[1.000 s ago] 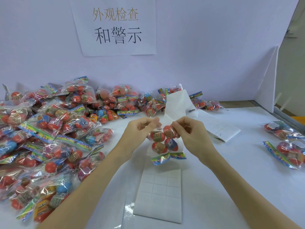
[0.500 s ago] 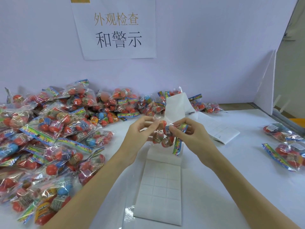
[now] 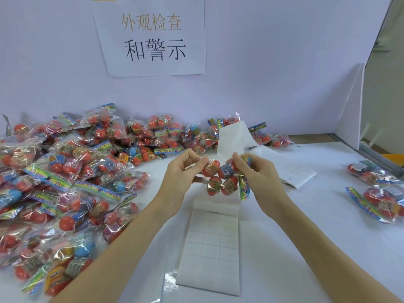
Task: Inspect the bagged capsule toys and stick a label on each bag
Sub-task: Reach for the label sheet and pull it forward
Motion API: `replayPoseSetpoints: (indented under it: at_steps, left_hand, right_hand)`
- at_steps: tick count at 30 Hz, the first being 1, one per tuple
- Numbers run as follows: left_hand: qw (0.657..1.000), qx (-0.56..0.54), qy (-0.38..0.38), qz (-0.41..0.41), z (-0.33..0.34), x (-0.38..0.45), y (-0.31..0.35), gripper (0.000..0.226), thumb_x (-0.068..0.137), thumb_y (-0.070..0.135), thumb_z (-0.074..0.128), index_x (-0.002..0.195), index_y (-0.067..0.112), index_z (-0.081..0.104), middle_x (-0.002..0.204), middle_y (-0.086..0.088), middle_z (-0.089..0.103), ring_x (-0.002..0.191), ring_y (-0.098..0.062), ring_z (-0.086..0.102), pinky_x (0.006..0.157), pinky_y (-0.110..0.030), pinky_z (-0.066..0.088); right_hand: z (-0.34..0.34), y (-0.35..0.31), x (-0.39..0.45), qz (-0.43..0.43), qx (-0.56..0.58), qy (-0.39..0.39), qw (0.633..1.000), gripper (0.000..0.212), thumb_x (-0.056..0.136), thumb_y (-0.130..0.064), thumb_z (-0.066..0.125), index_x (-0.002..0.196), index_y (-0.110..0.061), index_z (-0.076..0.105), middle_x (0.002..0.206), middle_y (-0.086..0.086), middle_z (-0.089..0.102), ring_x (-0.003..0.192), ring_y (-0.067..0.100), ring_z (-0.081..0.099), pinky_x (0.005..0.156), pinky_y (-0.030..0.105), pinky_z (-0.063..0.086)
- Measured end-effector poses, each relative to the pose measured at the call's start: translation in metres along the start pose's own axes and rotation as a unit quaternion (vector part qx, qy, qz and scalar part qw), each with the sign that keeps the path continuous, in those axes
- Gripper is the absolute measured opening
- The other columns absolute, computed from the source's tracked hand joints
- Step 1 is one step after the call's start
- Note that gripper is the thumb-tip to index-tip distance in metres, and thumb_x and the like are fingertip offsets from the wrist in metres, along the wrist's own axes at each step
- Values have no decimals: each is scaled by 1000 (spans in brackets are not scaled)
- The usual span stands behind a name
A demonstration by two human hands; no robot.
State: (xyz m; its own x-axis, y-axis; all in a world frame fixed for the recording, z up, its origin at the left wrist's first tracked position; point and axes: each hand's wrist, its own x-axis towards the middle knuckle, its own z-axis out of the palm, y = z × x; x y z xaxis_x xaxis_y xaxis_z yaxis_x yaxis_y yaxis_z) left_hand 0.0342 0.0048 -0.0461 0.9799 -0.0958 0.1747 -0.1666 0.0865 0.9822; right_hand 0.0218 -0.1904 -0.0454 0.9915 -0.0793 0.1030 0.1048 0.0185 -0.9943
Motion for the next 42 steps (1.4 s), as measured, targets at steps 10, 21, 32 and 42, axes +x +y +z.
replayPoseSetpoints:
  at_steps: [10, 21, 32, 42]
  left_hand:
    - [998, -21, 56, -28, -16, 6, 8, 17, 103, 9, 61, 90, 0, 64, 81, -4, 72, 69, -15, 66, 66, -24, 57]
    - [991, 86, -87, -56, -11, 5, 2, 28, 99, 37, 66, 108, 11, 74, 78, -3, 67, 62, -17, 59, 54, -27, 47]
    - [998, 59, -7, -7, -3, 2, -4, 23, 98, 30, 69, 100, 8, 77, 89, -12, 76, 68, -25, 71, 58, -32, 58]
    - [999, 41, -6, -27, -8, 4, 1, 47, 94, 50, 65, 103, 5, 72, 84, -9, 71, 62, -25, 66, 57, -31, 56]
  right_hand:
    - [-4, 7, 3, -24, -53, -38, 998, 19, 107, -7, 55, 102, -9, 73, 87, 5, 81, 80, 25, 79, 65, 28, 63]
    - [-7, 6, 3, -105, -210, -24, 972, 21, 106, -15, 56, 107, -30, 71, 82, 2, 76, 64, 8, 64, 61, 25, 56]
    - [-4, -2, 0, 26, 15, -10, 999, 29, 108, -22, 55, 100, -8, 79, 93, 13, 79, 81, 20, 74, 79, 35, 63]
    - [-1, 0, -1, -18, -78, 5, 997, 28, 108, -29, 54, 94, -24, 78, 90, -4, 80, 81, 12, 75, 69, 25, 60]
